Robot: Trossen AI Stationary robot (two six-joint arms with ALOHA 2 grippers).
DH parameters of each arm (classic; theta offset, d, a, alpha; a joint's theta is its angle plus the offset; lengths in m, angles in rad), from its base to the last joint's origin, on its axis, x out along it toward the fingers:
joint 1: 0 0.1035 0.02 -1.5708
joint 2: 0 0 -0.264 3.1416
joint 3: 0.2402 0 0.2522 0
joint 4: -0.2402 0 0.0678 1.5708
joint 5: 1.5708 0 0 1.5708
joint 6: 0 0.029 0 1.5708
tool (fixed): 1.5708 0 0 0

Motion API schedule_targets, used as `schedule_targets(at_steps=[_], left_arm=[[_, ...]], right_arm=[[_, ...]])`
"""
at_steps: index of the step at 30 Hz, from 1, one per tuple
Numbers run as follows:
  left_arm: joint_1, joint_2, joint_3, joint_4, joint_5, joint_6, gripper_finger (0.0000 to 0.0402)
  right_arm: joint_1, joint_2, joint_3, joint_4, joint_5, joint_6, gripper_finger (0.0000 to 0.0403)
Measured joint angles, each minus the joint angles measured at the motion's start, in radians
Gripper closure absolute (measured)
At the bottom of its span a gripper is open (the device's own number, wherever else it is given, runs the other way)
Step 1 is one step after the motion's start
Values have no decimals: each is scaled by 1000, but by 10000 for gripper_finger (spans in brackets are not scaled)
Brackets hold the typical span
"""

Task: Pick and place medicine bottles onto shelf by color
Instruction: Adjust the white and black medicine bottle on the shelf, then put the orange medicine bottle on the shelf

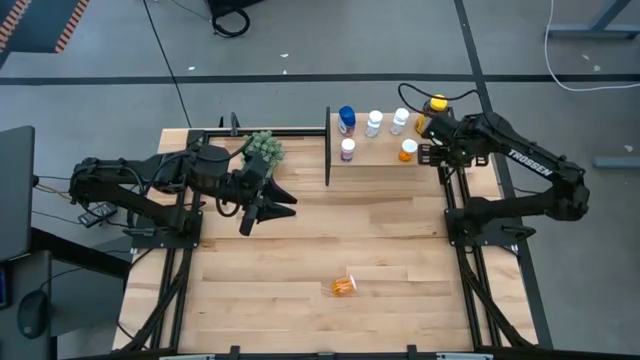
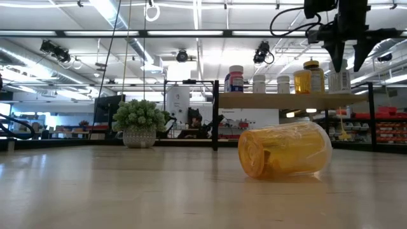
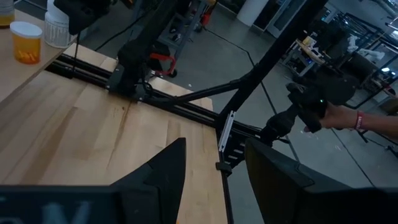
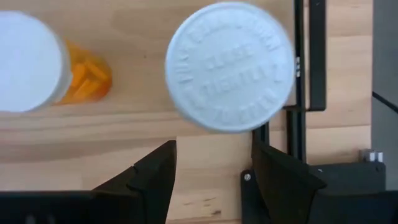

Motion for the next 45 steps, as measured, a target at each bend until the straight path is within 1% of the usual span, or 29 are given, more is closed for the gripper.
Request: schedule_targets(at_steps=[6,14,20,28,35,40,45], left_arm=[[0,0,0,0,0,-1,230],[0,0,0,-1,0,-1,230],[0,0,0,-1,0,-32,230],[0,0,0,-1,0,-33,230],[0,0,0,-1,2,-48,230],[-4,0,0,-1,3,-54,230],[-9,0,0,-1,3,-60,230]], right_arm=[[-27,0,0,2,35,-22,187],[-27,0,0,34,79,-37,187],[-26,0,0,34,108,-48,187],[-26,0,0,76,122,-55,187],[-26,0,0,74,117,-56,187],[-25,0,4,63,79,-56,187],[-25,-1,49,43,36,-59,187]])
